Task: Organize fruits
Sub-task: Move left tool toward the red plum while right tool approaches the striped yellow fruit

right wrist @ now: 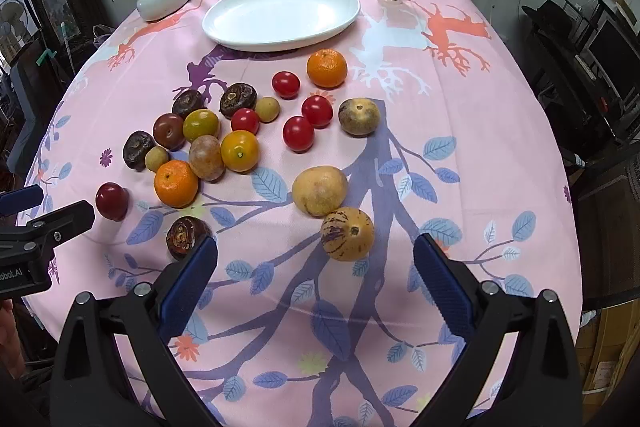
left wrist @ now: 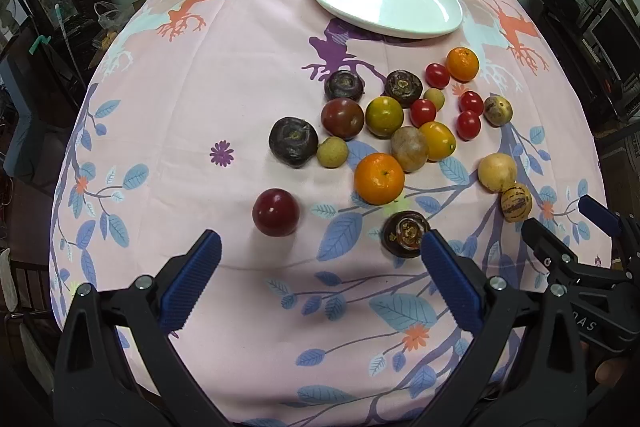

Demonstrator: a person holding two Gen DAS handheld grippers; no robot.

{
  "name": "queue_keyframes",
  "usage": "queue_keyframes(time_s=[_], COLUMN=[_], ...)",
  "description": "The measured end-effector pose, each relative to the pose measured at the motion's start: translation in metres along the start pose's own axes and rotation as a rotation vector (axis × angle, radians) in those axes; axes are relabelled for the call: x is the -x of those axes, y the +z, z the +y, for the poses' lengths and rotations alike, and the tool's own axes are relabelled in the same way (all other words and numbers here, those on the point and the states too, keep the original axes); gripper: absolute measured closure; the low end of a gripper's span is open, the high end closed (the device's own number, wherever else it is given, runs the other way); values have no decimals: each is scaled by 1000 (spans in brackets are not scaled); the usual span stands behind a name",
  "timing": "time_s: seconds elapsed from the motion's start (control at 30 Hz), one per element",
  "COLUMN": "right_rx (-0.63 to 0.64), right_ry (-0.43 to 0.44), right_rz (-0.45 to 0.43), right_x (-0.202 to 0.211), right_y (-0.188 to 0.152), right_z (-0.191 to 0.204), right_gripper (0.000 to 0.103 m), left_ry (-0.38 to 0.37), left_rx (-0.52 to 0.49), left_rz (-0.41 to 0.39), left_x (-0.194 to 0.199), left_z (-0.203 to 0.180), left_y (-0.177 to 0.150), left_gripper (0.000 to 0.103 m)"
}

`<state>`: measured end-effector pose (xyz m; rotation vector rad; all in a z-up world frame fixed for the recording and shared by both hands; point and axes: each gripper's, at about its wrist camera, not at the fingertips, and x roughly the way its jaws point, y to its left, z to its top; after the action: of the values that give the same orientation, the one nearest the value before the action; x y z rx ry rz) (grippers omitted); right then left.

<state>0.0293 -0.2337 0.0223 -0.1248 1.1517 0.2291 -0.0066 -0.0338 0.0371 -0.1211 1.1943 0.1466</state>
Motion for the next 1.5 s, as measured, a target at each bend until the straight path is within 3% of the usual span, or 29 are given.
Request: queue_keyframes(time_s=[0.37, 0.6, 1.37, 1.43, 1.5], right_rx=[-4, -16, -8, -18, -26], right_ry=[8, 7, 7, 10, 25], right_rz=[17, 35, 49, 55, 54], right_x=[-5, -10, -17, -19, -20], right_y=[0, -1, 3, 2, 1], right_z=[-2, -6, -5, -7, -11], right_gripper=[4, 4, 4, 4, 4], left_ry=[-16, -34, -23, -48, -155], left_rx=[8, 80, 45, 53, 44], left_rz=[11, 77, 66, 70, 50], left_x=[-6, -23, -20, -23, -25], left_z=[3, 24, 20, 23, 34], left_y=[-3, -5, 2, 3, 11], left_gripper=[2, 2, 2, 2, 2])
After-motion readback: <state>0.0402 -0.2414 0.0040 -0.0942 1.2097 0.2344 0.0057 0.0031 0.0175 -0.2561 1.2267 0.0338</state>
